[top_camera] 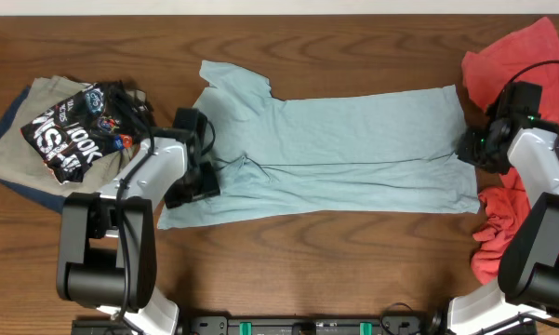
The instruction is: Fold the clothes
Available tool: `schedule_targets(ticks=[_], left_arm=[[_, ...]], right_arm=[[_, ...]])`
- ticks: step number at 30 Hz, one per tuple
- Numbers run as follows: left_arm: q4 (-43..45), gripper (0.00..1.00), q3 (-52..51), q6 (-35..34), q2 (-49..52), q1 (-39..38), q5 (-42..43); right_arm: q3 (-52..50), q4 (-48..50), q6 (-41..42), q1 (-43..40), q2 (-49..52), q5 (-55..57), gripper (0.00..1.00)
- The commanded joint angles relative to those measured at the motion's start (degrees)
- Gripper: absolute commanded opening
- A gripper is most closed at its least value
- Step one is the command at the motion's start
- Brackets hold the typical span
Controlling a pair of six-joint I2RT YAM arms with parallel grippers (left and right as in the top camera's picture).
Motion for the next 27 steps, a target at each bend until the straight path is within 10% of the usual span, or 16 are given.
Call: schedule_targets(ticks=[1, 12, 27], left_arm=[[1.3, 0.66, -2.5, 0.3, 0.7, 0.2, -0.2], [2.6, 0.66, -2.9, -0.5, 0.7, 0.2, -0.2], [2.8, 0.67, -2.9, -0.5, 0.7, 0.2, -0.2]], right_arm=[[-1.7, 1.9, -1.5, -0.2, 1.1, -0.8, 0.31], [-2.6, 3.5, -12.3, 2.2, 1.9, -23.5, 0.31], [-2.6, 0.2, -37.2, 23.7, 2.3, -20.7, 0.40]])
